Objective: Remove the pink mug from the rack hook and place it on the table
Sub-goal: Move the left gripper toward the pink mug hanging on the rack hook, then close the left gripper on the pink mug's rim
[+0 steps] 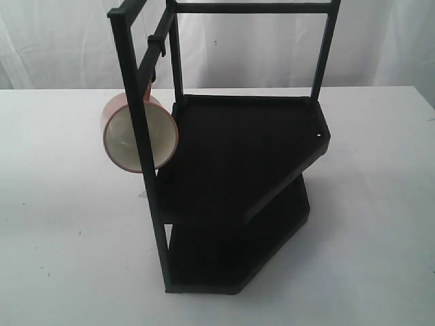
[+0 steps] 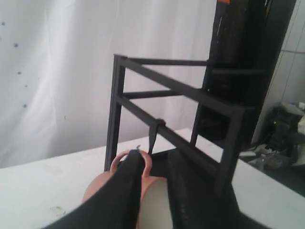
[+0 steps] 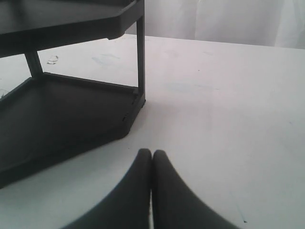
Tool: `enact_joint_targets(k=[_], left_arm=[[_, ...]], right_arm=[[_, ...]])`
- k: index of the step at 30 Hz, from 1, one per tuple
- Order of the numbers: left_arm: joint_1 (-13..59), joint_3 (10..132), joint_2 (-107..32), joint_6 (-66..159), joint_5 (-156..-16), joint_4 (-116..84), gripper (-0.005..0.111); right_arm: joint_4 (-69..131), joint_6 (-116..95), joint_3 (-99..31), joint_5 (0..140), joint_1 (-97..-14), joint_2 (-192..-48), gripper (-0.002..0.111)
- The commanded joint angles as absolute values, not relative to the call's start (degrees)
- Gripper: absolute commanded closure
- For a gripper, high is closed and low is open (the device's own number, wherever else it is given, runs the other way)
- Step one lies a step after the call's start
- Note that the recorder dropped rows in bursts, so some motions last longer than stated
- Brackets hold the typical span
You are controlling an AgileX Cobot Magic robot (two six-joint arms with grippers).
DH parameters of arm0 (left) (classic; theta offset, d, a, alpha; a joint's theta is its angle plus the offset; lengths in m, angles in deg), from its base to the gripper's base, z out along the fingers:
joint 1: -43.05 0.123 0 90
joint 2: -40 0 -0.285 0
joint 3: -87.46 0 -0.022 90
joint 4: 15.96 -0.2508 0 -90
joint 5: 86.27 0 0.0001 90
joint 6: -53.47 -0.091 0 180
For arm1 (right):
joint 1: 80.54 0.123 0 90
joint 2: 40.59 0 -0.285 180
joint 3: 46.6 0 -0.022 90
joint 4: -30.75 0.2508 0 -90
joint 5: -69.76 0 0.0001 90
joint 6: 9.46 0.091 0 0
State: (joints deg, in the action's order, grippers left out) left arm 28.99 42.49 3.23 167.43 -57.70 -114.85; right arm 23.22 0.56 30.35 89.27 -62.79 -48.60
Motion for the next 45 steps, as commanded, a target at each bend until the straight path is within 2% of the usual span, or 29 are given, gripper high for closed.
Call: enact_joint_targets(k=[1, 4, 10, 14, 18, 25, 27, 32, 36, 39, 41, 45], left_arm=[[29.24, 42.97, -0.41, 167.85, -59.83, -115.91, 0.071], [29.24, 44.27, -0.32, 168.09, -61.88, -115.24, 0.079], [29.24, 52.06, 2.2, 168.09, -73.43, -110.28, 0.106], [29.24, 56.07, 3.65, 166.01, -95.0, -110.33, 0.107], [29.24, 55.22, 3.76, 146.6, -114.8, -105.84, 0.107], [29.13, 49.26, 2.4, 86.87, -127.83, -74.72, 0.107], [29.03, 48.62, 2.84, 70.05, -128.4, -58.12, 0.107], [29.03, 48.62, 3.1, 44.26, -125.94, -19.2, 0.107], [29.03, 48.62, 3.1, 39.33, -122.96, 0.44, 0.106], [29.03, 48.62, 2.5, 38.06, -117.93, 4.88, 0.096], [29.03, 48.62, 1.44, 38.06, -115.31, 6.06, 0.082], [29.03, 48.62, -3.83, 31.25, -112.84, 15.99, 0.047]], right_arm=[[23.39, 0.9, 30.62, 89.04, -62.98, -48.37, 0.108], [23.39, 0.9, 30.62, 89.04, -62.98, -48.37, 0.108], [23.39, 0.9, 30.62, 89.04, -62.98, -48.37, 0.108], [23.39, 0.9, 30.62, 89.04, -62.98, -48.37, 0.108], [23.39, 0.9, 30.62, 89.04, -62.98, -48.37, 0.108], [23.39, 0.9, 30.62, 89.04, -62.98, -48.37, 0.108], [23.39, 0.9, 30.62, 89.04, -62.98, -48.37, 0.108], [23.39, 0.9, 30.62, 89.04, -62.98, -48.37, 0.108], [23.39, 0.9, 30.62, 89.04, -62.98, -48.37, 0.108], [23.39, 0.9, 30.62, 89.04, -62.98, -48.37, 0.108], [23.39, 0.9, 30.62, 89.04, -62.98, -48.37, 0.108], [23.39, 0.9, 30.62, 89.04, -62.98, -48.37, 0.108]])
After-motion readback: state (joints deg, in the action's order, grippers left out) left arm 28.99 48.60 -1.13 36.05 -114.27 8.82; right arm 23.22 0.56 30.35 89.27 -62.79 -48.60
